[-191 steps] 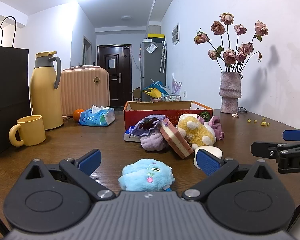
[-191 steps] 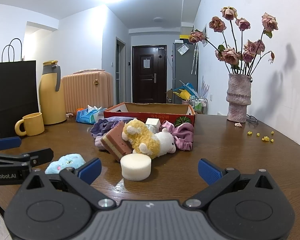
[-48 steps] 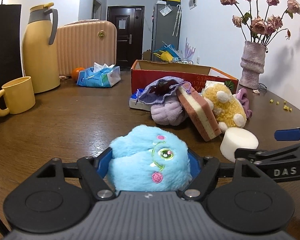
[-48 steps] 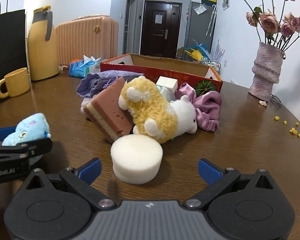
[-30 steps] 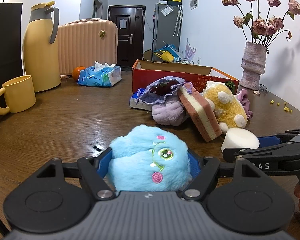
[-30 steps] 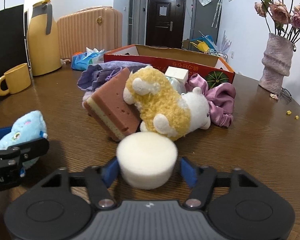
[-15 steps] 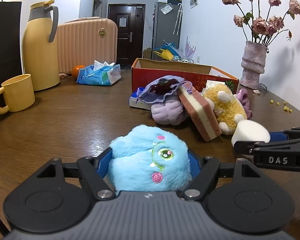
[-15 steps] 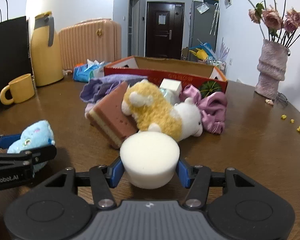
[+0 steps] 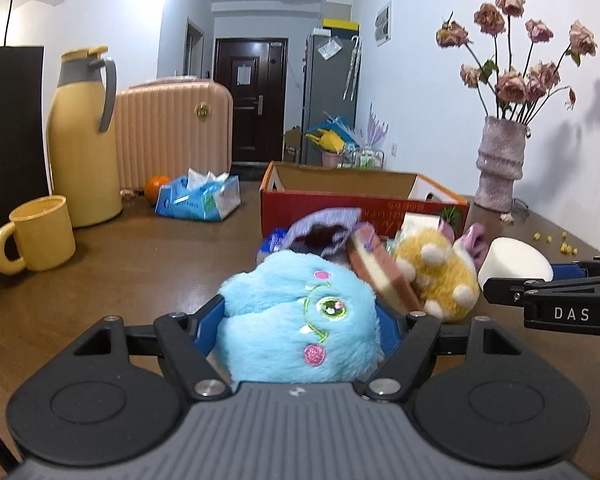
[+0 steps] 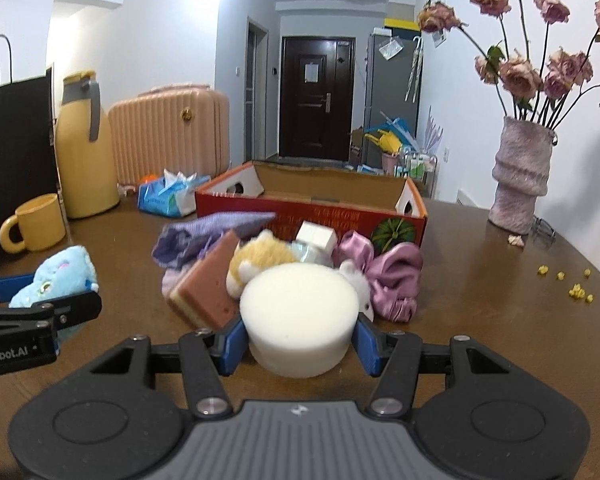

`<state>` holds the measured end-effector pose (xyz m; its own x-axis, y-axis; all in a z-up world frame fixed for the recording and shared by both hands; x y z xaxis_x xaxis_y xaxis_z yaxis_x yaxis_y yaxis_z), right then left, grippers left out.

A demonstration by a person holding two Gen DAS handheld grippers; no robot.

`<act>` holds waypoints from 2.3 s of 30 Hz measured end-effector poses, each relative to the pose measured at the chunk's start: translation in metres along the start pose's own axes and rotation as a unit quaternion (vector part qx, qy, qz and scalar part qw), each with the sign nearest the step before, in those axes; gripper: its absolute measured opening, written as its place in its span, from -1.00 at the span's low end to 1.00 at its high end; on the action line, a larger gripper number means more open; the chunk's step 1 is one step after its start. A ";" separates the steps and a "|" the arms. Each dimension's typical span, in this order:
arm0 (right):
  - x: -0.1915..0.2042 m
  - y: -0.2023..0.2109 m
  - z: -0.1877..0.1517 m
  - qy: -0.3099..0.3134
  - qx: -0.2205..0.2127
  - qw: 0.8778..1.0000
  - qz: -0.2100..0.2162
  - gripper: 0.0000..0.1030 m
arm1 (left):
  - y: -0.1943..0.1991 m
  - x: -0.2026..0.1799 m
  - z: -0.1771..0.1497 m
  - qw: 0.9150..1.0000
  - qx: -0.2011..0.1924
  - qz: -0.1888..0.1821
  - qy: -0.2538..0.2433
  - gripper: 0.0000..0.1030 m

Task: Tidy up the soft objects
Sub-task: 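Grasp the white round sponge with the right gripper while the left gripper holds the plush, then carry the white sponge and blue plush over the cardboard box with both grippers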

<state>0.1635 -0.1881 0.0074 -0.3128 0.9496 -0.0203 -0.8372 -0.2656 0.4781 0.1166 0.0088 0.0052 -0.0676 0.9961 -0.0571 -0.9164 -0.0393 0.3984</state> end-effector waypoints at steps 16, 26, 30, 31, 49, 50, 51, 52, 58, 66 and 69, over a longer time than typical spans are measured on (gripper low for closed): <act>-0.010 0.003 0.046 -0.026 -0.052 0.998 -0.002 0.07 | -0.002 -0.016 0.052 0.999 -0.049 -0.015 0.011 0.47; -0.022 -0.013 0.072 -0.044 -0.072 0.996 -0.009 0.07 | -0.024 -0.023 0.082 0.997 -0.065 -0.021 0.029 0.47; -0.026 -0.023 0.077 -0.054 -0.074 0.996 -0.011 0.07 | -0.040 -0.026 0.092 0.997 -0.060 -0.021 0.038 0.47; -0.027 -0.025 0.079 -0.056 -0.074 0.996 -0.013 0.07 | -0.044 -0.028 0.093 0.997 -0.060 -0.021 0.039 0.47; -0.044 -0.094 0.110 -0.073 -0.064 0.995 -0.025 0.07 | -0.117 -0.026 0.122 0.997 -0.051 0.004 0.061 0.47; -0.045 -0.097 0.113 -0.073 -0.065 0.995 -0.025 0.07 | -0.120 -0.025 0.123 0.997 -0.050 0.006 0.063 0.47; -0.045 -0.100 0.115 -0.072 -0.065 0.995 -0.026 0.07 | -0.123 -0.024 0.125 0.997 -0.049 0.007 0.063 0.47; -0.046 -0.102 0.117 -0.071 -0.065 0.995 -0.027 0.07 | -0.126 -0.023 0.127 0.997 -0.049 0.009 0.064 0.47; -0.051 -0.117 0.126 -0.068 -0.063 0.995 -0.031 0.07 | -0.144 -0.019 0.135 0.996 -0.049 0.014 0.069 0.47; -0.060 -0.143 0.135 -0.070 -0.053 0.996 -0.029 0.07 | -0.169 -0.021 0.141 0.997 -0.043 0.018 0.064 0.47; -0.063 -0.154 0.139 -0.069 -0.048 0.996 -0.028 0.07 | -0.179 -0.021 0.145 0.997 -0.041 0.020 0.061 0.47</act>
<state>0.3743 -0.1842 0.0569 -0.2043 0.9757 0.0794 -0.8927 -0.2189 0.3940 0.3390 0.0066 0.0676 -0.1474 0.9769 -0.1549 -0.9407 -0.0901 0.3269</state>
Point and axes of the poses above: each gripper's, at about its wrist camera, not at the fingertips, and y roughly against the way its jaws point, x to its left, z to its top, the point moved 3 cm from there along -y, roughly the way its jaws point, and after that the axes turned 1 degree about y, right-handed, at the moved point
